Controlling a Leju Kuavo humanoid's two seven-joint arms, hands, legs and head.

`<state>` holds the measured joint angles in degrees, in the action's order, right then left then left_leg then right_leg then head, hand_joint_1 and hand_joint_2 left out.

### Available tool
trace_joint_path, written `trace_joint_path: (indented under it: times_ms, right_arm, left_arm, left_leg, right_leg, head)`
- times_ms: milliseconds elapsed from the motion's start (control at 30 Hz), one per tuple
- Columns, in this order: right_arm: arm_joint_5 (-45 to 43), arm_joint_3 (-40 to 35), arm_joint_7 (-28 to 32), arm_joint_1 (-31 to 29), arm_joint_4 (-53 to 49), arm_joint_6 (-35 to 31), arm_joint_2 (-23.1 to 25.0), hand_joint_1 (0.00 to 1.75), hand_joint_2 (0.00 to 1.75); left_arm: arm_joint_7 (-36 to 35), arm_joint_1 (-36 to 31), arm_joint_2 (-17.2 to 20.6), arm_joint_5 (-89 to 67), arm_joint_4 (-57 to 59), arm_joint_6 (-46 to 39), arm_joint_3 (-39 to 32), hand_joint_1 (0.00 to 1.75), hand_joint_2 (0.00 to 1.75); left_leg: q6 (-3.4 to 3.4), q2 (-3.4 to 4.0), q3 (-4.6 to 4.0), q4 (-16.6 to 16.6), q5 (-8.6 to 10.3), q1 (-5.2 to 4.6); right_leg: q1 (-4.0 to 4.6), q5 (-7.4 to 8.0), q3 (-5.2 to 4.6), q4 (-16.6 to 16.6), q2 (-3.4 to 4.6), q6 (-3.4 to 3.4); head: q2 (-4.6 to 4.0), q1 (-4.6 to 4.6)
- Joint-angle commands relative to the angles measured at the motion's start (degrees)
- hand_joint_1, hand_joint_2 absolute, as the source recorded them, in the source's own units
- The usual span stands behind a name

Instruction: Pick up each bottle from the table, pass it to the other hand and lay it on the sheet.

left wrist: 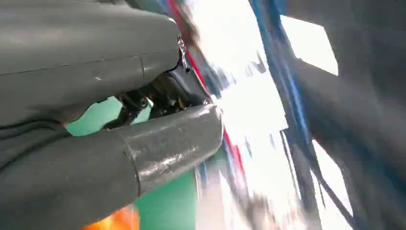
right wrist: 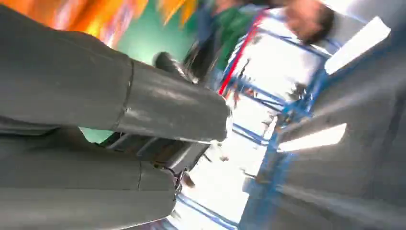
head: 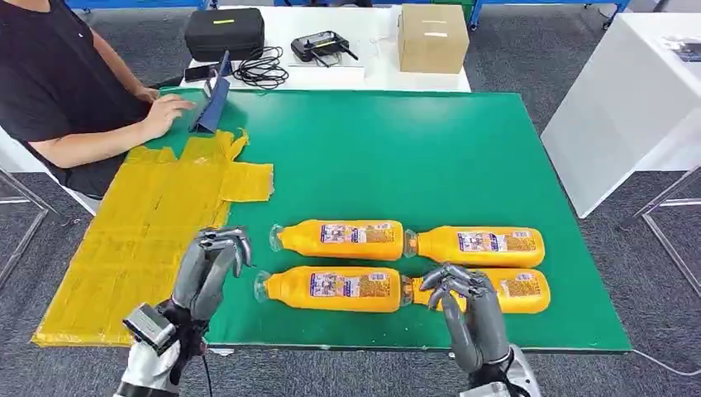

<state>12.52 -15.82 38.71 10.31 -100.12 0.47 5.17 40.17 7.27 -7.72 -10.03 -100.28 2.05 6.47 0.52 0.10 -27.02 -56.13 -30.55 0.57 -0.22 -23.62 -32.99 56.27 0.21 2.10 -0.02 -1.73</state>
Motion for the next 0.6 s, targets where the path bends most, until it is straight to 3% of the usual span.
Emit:
trace_joint_path:
  times_ms: [33, 67, 267, 300, 533, 600]
  right_arm:
    - [-3.97, -2.8, 1.29, 3.11, 9.31, -8.73, 2.59, 0.0, 0.0]
    - [0.05, -1.18, 1.29, 2.52, 11.4, -11.3, 3.02, 0.0, 0.0]
    - [6.51, 1.87, 0.67, 0.47, 11.16, -10.45, 2.16, 0.0, 0.0]
    - [9.45, 1.43, -1.42, -0.12, 11.3, -11.27, 1.84, 0.0, 1.75]
    - [9.68, 1.27, -1.7, -0.51, 11.34, -11.33, 1.97, 0.0, 1.75]
    - [14.06, -0.43, -3.57, -1.76, 12.13, -12.91, 1.26, 0.0, 1.75]
  left_arm:
    - [-0.17, 9.65, -1.92, 5.31, 0.77, -11.62, 5.93, 0.0, 0.0]
    - [-0.17, 8.89, -2.78, 5.46, 1.95, -10.62, 3.41, 0.0, 0.0]
    - [-0.17, 7.23, -6.0, 4.19, 6.25, -6.25, -3.16, 0.0, 0.0]
    - [-0.17, 7.08, -6.29, 3.3, 6.89, -6.71, -3.51, 0.0, 0.0]
    - [-0.17, 7.02, -6.35, 3.25, 6.95, -6.7, -3.53, 0.0, 0.0]
    - [-0.17, 6.9, -6.8, 3.04, 7.96, -6.46, -4.09, 0.0, 0.0]
  left_leg:
    - [0.02, -0.01, 0.36, 0.21, -0.13, 0.08]
    - [0.01, -0.08, -0.08, 0.14, 0.01, 0.1]
    - [0.03, 0.0, -0.05, 0.16, 0.03, 0.04]
    - [0.03, -0.01, 0.05, 0.25, 0.06, 0.06]
    - [0.04, -0.05, 0.07, 0.16, 0.03, 0.05]
    - [0.04, -0.03, 0.09, 0.16, 0.02, 0.06]
  right_leg:
    - [0.06, -0.16, 0.28, -0.16, -0.01, -0.03]
    - [0.16, -0.02, -0.1, -0.17, -0.07, -0.02]
    - [0.09, 0.03, -0.03, -0.18, -0.02, -0.05]
    - [0.11, 0.05, 0.08, -0.27, -0.04, -0.07]
    - [0.13, -0.01, 0.07, -0.15, -0.07, -0.05]
    - [0.15, -0.01, 0.1, -0.17, -0.05, -0.05]
  head:
    - [0.0, -0.02]
    - [0.0, 0.0]
    - [0.0, 0.0]
    - [0.0, -0.02]
    - [0.0, -0.02]
    - [0.0, 0.0]
